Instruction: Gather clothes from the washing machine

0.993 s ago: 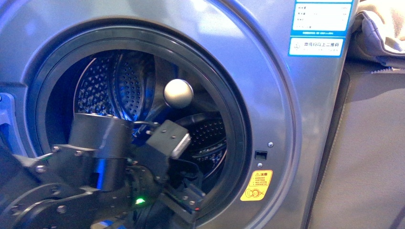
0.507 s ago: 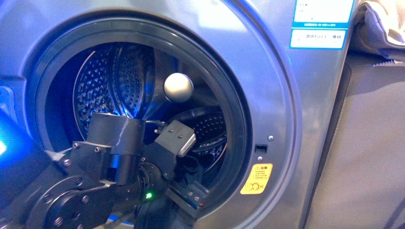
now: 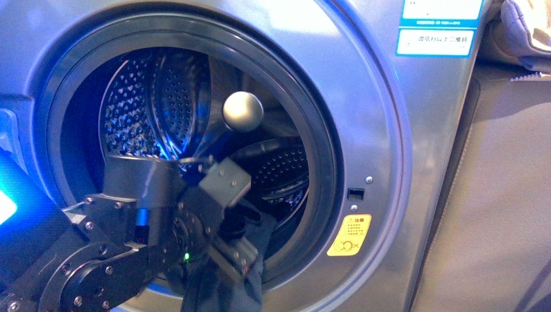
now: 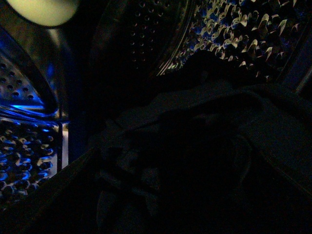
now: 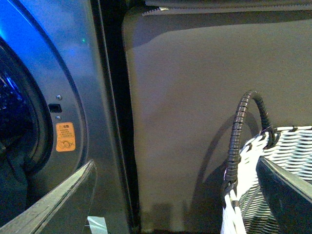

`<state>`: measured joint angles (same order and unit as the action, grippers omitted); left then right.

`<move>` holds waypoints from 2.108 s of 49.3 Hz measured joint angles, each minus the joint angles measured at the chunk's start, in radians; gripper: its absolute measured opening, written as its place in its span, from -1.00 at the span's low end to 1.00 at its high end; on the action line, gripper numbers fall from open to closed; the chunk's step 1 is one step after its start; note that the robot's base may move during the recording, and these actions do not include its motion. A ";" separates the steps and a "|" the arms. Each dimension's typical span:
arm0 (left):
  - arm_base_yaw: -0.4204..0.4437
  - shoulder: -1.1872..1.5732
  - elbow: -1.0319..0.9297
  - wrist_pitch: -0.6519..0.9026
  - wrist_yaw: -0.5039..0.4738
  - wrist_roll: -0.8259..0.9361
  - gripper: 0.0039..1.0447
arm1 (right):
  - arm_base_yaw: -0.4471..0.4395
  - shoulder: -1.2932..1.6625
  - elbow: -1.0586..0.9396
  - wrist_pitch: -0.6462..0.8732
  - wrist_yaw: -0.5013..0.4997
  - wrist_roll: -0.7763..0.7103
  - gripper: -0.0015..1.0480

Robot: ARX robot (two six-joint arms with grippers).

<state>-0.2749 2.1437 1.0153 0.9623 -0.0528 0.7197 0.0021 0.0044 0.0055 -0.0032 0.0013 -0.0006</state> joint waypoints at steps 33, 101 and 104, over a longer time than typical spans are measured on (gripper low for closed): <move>0.052 0.051 0.119 -0.292 0.042 -0.154 0.88 | 0.000 0.000 0.000 0.000 0.000 0.000 0.85; -0.006 0.032 0.203 -0.586 0.045 -0.619 0.59 | 0.000 0.000 0.000 0.000 0.000 0.000 0.85; 0.000 0.035 0.203 -0.583 0.038 -0.599 0.42 | 0.000 0.000 0.000 0.000 0.000 0.000 0.85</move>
<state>-0.2752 2.1784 1.2182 0.3790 -0.0151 0.1207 0.0021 0.0044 0.0055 -0.0032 0.0013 -0.0006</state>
